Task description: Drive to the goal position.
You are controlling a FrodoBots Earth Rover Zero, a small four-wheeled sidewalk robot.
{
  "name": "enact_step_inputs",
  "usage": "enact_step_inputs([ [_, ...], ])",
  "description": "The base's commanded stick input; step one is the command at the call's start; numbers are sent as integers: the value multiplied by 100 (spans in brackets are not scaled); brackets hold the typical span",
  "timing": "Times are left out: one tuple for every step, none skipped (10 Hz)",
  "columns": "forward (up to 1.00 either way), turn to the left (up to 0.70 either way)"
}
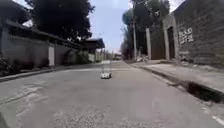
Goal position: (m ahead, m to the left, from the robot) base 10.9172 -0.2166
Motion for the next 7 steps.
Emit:
enact_step_inputs([
  [100, -40],
  [100, -40],
  [100, -35],
  [100, -17],
  [100, 0],
  [100, 0],
  [100, 0],
])
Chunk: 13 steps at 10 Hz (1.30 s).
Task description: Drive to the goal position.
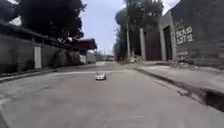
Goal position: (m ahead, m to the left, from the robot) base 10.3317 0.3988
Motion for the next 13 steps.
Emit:
enact_step_inputs([
  [100, 0],
  [100, 0],
  [100, 0],
  [100, 0],
  [100, 0],
  [100, 0],
  [100, 0],
  [100, 0],
  [100, 0],
  [100, 0],
  [100, 0],
  [100, 0],
  [100, 0],
])
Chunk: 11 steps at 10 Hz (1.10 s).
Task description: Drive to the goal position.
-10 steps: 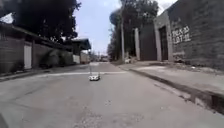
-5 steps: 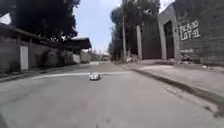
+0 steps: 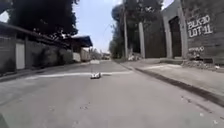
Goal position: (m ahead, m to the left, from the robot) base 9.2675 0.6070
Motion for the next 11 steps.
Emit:
enact_step_inputs([
  [100, 0],
  [100, 0],
  [100, 0],
  [100, 0],
  [100, 0],
  [100, 0],
  [100, 0],
  [100, -1],
  [100, -18],
  [100, -40],
  [100, -27],
])
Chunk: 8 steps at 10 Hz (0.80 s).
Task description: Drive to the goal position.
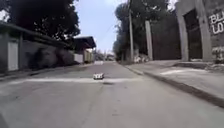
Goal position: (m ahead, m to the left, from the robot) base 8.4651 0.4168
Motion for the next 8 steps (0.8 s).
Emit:
enact_step_inputs([
  [100, 0],
  [100, 0],
  [100, 0],
  [100, -38],
  [100, -40],
  [100, -9],
  [100, 0],
  [100, -22],
])
